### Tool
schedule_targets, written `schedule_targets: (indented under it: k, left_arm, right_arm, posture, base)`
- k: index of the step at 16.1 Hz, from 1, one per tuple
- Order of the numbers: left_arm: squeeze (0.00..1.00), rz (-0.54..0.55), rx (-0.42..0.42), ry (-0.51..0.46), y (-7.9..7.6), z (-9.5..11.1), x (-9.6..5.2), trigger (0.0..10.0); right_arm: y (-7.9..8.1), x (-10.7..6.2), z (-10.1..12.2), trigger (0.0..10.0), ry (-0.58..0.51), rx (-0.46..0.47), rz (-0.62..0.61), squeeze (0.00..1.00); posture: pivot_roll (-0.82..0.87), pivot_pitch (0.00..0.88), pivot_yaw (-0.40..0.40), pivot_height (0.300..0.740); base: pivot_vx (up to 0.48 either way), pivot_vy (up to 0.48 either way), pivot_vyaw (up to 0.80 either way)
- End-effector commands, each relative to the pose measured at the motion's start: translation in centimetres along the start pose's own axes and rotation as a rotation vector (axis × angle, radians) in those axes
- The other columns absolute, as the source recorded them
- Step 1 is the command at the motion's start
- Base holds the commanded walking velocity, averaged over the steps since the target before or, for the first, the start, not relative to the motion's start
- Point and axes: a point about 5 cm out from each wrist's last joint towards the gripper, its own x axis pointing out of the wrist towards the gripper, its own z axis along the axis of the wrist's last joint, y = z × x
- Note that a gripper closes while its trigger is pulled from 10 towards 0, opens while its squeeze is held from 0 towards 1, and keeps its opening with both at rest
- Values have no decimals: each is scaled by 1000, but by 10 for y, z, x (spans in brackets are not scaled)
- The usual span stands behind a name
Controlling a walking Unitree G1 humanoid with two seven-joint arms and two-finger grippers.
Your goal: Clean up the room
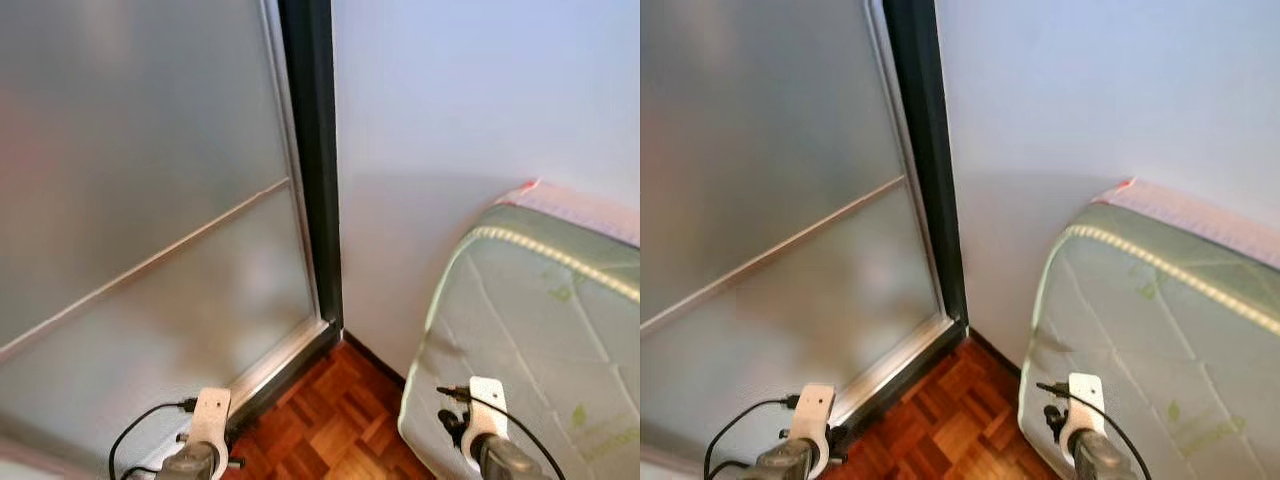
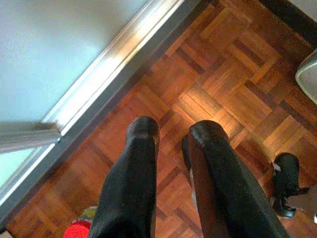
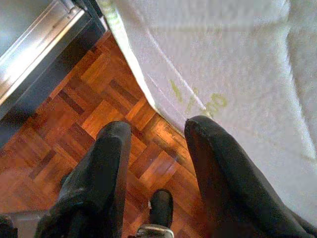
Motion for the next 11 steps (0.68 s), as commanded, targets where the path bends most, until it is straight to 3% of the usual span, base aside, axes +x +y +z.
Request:
schedule_targets:
  k: [1, 11]
  left_arm:
    - [0, 8, 25, 22, 5, -6, -1, 10000]
    - [0, 11, 25, 20, 4, -6, -1, 10000]
  right_arm:
    - [1, 0, -1, 10000, 2, -4, 5, 0]
    - [1, 0, 0, 10000, -2, 4, 5, 0]
  posture:
    - [-74, 0, 80, 740]
    - [-73, 0, 79, 740]
  base:
    - [-285, 0, 0]
    - [-312, 0, 0]
